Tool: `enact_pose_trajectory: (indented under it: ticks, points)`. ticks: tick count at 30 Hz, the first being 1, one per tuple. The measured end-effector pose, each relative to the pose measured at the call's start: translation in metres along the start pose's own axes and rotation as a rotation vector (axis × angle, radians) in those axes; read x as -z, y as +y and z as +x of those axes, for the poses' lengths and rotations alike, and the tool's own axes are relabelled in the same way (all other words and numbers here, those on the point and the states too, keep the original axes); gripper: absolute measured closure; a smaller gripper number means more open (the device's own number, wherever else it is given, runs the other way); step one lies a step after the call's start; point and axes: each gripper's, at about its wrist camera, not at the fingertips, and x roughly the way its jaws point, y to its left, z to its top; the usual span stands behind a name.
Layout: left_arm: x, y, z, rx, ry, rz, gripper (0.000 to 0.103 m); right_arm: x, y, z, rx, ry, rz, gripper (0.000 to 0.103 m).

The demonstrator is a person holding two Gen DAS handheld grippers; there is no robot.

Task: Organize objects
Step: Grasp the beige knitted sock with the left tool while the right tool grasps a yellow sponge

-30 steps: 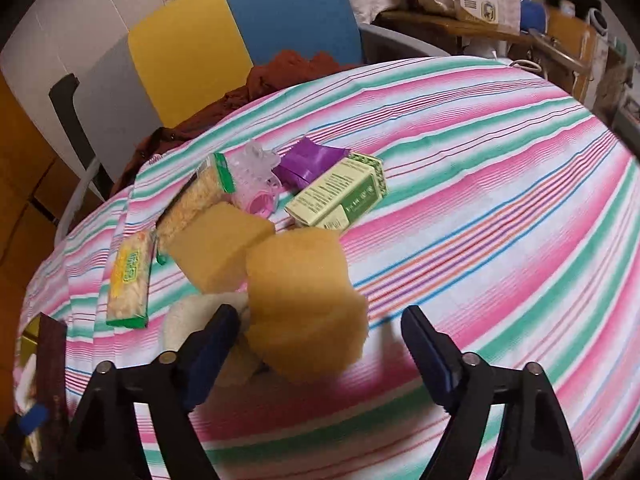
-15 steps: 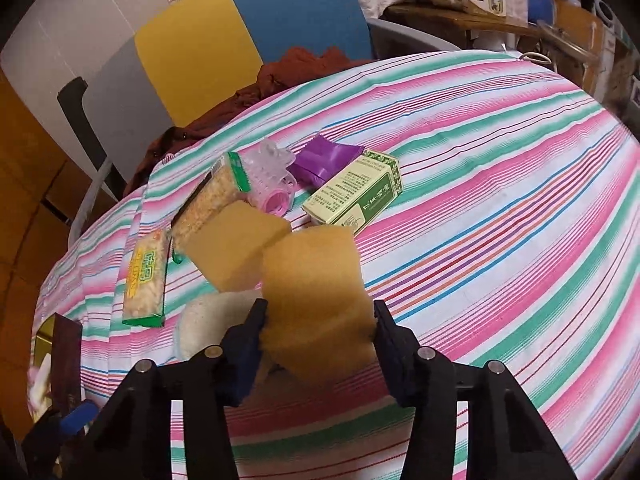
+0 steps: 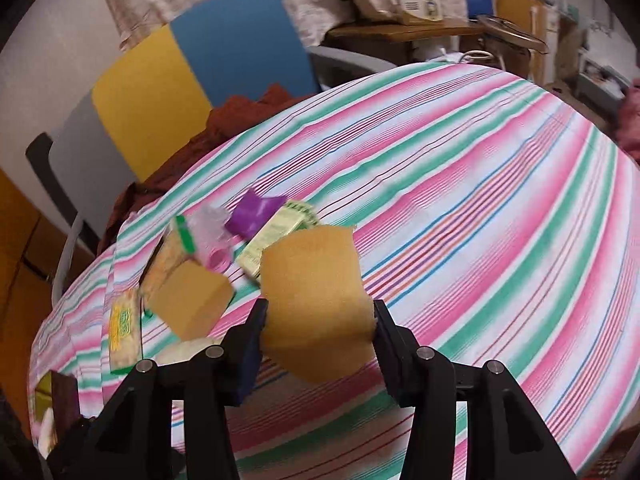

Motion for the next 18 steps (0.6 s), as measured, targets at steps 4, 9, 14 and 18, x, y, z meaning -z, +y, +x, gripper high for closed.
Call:
enact_pose_trajectory:
  ticks: [4,9,14,18]
  points:
    - [-0.006,-0.014,0.015,-0.018,0.006,0.040,0.018,-0.003,-0.004,-0.003,0.017,-0.023,0.014,0.053]
    - [-0.010,-0.023,0.033,-0.119,0.005,0.111,0.010,-0.004,-0.004,-0.001,0.011,-0.021,0.021,0.053]
    - [-0.008,-0.007,0.050,-0.167,0.045,0.064,0.012,-0.002,-0.002,-0.002,0.005,-0.019,0.015,0.053]
    - [-0.010,-0.001,0.048,-0.124,0.031,0.045,0.026,-0.002,-0.001,-0.002,0.000,-0.015,0.014,0.053]
